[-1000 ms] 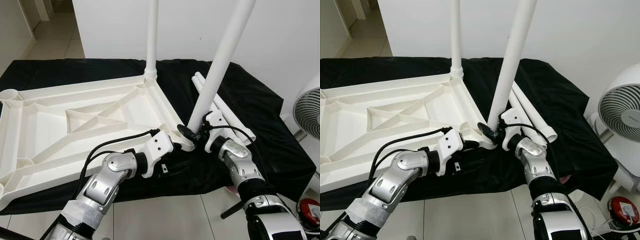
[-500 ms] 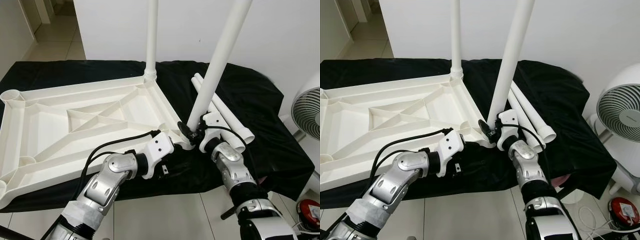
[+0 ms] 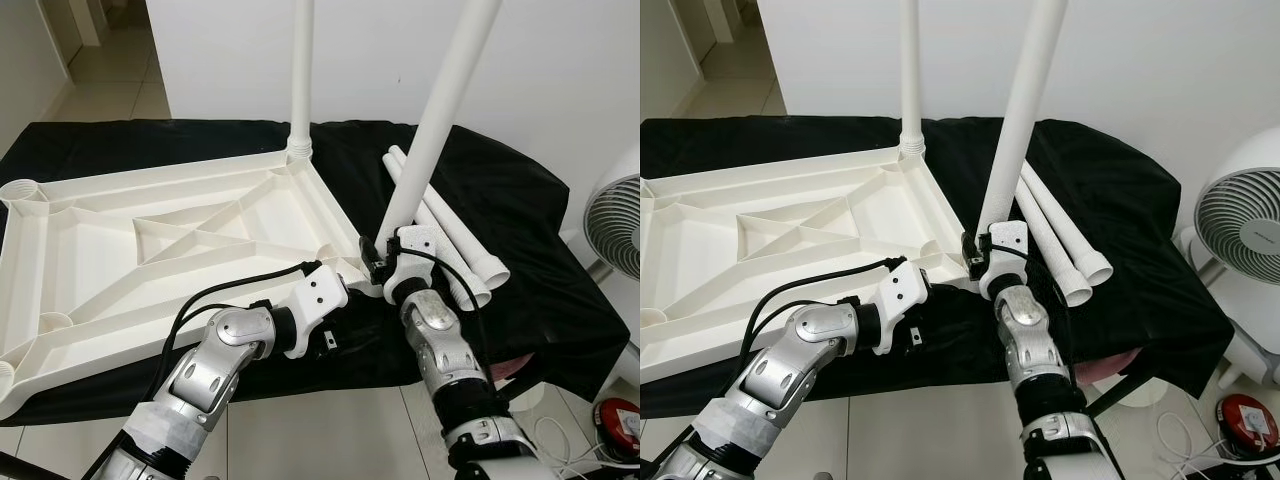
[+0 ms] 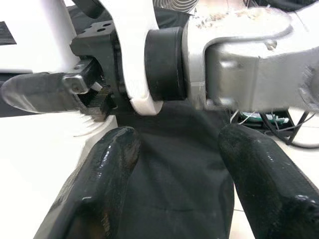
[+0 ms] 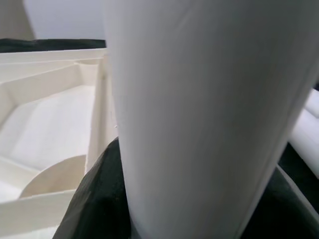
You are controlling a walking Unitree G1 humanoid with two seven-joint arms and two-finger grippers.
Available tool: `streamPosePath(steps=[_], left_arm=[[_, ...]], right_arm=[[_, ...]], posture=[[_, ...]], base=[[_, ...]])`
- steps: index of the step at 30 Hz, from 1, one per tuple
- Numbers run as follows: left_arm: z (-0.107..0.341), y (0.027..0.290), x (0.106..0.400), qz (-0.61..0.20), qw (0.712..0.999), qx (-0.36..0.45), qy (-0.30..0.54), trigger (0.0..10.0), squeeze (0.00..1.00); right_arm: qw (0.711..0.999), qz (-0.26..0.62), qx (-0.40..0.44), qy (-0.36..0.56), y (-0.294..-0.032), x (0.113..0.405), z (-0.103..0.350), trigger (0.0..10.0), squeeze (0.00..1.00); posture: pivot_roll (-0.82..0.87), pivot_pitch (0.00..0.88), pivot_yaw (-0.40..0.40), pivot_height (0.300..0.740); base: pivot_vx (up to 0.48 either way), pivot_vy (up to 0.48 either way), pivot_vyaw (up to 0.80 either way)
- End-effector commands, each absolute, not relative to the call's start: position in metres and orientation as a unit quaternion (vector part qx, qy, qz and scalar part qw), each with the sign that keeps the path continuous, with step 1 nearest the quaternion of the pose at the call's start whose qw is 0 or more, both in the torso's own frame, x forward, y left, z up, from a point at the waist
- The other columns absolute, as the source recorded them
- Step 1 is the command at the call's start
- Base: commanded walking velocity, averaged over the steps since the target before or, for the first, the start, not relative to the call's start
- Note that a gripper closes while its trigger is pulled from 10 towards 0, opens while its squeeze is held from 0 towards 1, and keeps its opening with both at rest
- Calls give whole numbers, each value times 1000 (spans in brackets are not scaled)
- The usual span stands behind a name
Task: Building children table
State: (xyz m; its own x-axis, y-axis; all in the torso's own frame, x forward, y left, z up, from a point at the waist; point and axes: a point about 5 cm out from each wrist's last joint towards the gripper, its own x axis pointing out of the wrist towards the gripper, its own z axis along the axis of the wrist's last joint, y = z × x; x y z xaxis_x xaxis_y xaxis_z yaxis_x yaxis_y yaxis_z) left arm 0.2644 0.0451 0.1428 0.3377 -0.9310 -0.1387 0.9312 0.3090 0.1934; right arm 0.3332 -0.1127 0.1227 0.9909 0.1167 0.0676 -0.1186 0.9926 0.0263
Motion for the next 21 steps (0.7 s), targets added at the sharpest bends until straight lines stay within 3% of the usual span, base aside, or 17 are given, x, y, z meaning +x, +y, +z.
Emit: streamPosePath(steps=[1, 3, 4, 5, 6, 18, 19, 20, 21], left_arm=[[145, 43, 268, -568, 814, 123, -8, 10000, 0], [146, 43, 269, -565, 816, 122, -10, 10000, 0], [149, 43, 272, -558, 822, 116, -13, 10000, 0], [149, 43, 272, -558, 822, 116, -13, 10000, 0], [150, 43, 273, -553, 826, 113, -15, 10000, 0], [161, 42, 278, -520, 849, 86, -30, 10000, 0], [163, 43, 279, -512, 855, 80, -34, 10000, 0], [163, 43, 279, -512, 855, 80, -34, 10000, 0], [165, 43, 280, -504, 860, 77, -37, 10000, 0]], right_arm=[[999, 16, 23, -17, -109, 328, 116, 10000, 0], [999, 11, 28, -21, -107, 327, 117, 10000, 0], [999, 13, 36, -21, -102, 326, 119, 10000, 306], [999, 13, 36, -21, -102, 326, 119, 10000, 306], [999, 15, 41, -25, -102, 325, 119, 10000, 1000], [997, 24, 31, -69, -112, 314, 132, 10000, 1000], [996, 34, 29, -75, -114, 309, 132, 10000, 204], [996, 34, 29, -75, -114, 309, 132, 10000, 204], [996, 39, 25, -80, -116, 304, 133, 10000, 0]], posture=[[-50, 0, -51, 740], [-50, 0, -51, 740], [-50, 0, -50, 740], [-50, 0, -50, 740], [-50, 0, -50, 740], [-59, 0, -43, 740], [-60, 0, -43, 740], [-60, 0, -43, 740], [-61, 0, -45, 740]], base=[[0, 0, 0], [0, 0, 0], [0, 0, 0], [0, 0, 0], [0, 0, 0], [0, 0, 0], [0, 0, 0], [0, 0, 0], [0, 0, 0]])
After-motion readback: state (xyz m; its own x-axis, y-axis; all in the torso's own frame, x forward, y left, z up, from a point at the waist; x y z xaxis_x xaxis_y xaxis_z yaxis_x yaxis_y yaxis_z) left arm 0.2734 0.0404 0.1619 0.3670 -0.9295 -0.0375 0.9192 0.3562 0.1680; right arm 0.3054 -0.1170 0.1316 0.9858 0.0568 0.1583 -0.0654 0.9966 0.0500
